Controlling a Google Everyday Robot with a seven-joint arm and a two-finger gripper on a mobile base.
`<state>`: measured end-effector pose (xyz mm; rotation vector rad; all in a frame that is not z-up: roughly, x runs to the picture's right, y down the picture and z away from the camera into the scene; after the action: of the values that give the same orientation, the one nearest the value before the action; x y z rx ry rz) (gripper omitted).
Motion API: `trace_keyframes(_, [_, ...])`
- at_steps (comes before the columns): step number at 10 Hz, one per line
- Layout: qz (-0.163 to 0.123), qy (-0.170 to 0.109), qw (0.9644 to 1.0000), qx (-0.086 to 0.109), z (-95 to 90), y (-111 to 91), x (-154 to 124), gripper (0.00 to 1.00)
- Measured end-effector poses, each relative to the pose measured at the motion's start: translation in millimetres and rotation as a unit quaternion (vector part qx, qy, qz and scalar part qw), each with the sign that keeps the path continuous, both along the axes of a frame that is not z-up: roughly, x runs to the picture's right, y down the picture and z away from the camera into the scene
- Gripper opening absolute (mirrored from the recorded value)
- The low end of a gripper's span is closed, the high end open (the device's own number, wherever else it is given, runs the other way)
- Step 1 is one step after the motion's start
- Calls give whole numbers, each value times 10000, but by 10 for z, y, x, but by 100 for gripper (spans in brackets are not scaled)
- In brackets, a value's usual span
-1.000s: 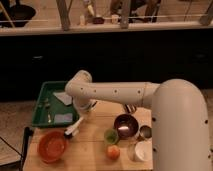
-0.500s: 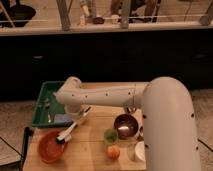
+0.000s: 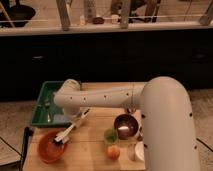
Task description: Wipe red bowl with brush
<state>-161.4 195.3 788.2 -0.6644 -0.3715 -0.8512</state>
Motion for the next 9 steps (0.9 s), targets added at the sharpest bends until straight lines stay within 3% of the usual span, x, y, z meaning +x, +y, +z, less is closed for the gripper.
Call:
trace_keyframes(5, [-161,-287,9988,362,-358,-64,-407,0])
trace_keyframes(9, [-313,-427,9979,360,-353,-9,-526,0])
